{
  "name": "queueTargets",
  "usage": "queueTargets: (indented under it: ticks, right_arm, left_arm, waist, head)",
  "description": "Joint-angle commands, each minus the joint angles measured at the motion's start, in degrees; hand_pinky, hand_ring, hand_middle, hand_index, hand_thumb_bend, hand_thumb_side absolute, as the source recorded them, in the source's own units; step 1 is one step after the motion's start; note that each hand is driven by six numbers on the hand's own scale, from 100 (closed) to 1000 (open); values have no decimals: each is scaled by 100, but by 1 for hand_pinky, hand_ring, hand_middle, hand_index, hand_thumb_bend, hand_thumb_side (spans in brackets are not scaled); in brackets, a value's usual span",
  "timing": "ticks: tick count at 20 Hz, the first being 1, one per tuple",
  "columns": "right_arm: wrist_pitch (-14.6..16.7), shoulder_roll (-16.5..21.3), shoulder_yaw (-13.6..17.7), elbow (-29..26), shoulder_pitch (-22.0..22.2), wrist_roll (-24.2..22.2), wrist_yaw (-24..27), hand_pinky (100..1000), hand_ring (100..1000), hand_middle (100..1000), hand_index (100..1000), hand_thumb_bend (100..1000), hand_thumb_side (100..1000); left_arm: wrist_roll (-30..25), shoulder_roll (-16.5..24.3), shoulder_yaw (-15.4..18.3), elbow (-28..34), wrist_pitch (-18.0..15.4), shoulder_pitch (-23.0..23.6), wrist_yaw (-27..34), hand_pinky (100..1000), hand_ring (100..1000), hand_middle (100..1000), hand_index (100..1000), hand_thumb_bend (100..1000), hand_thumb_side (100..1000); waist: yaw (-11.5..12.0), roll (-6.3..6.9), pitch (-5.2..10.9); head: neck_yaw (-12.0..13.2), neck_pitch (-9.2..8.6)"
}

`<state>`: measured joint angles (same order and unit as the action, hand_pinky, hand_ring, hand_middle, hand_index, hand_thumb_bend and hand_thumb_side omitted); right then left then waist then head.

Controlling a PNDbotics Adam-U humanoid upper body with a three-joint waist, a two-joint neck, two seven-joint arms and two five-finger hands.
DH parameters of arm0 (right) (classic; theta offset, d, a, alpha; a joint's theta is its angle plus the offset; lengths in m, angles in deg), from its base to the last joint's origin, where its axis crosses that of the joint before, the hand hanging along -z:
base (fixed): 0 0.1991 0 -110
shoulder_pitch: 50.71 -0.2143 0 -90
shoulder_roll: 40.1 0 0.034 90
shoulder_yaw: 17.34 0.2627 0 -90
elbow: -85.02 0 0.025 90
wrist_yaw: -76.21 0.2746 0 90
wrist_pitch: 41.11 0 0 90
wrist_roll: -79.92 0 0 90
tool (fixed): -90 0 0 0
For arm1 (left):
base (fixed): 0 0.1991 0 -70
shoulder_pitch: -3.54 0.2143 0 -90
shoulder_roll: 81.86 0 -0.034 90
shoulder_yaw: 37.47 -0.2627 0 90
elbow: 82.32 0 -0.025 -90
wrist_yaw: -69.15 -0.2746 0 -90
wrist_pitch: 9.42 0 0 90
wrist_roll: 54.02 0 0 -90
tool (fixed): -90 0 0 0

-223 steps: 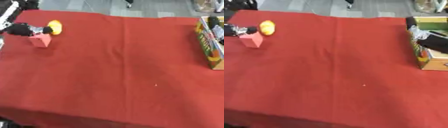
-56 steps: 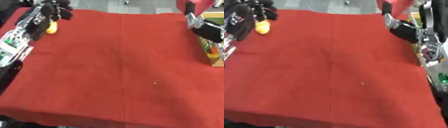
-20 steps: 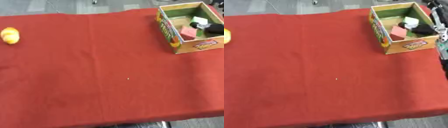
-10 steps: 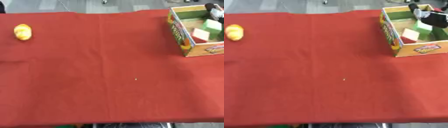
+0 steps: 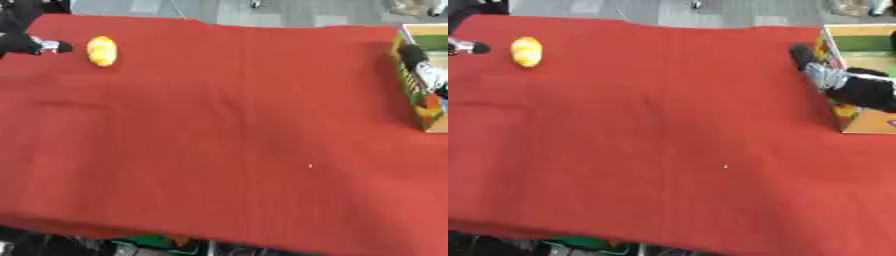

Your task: Pick up the objects with one hand, pass them to the other hand, and then place them into the box on the other side of the table.

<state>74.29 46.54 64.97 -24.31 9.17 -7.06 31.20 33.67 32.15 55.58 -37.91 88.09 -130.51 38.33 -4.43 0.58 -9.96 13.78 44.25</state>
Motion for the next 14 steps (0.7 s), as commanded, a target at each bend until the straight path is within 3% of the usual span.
queueTargets:
  ticks: [1,7,14]
  right_arm:
    - [150,-224,-168,-238,-38,-144,136,845,833,851,943,378,455]
    - [290,-531,-412,-335,16,-386,481,836,821,837,938,354,461]
    - [495,-596,-697,-356,16,-738,810,835,818,834,938,339,469]
  left_arm:
    - [277,-154,77,-408,263,-266,-96,750,693,693,827,1000,456]
    - [514,-572,-45,-798,368,-483,-273,741,680,683,820,1000,443]
    - [1339,-772,-24,-915,951,-589,-555,734,673,676,813,965,402]
  waist:
    - [-33,4,57]
    - [-118,-44,22]
    - [-171,-74,-29]
  head:
    - [154,-13]
    - [308,-13]
    - [361,-13]
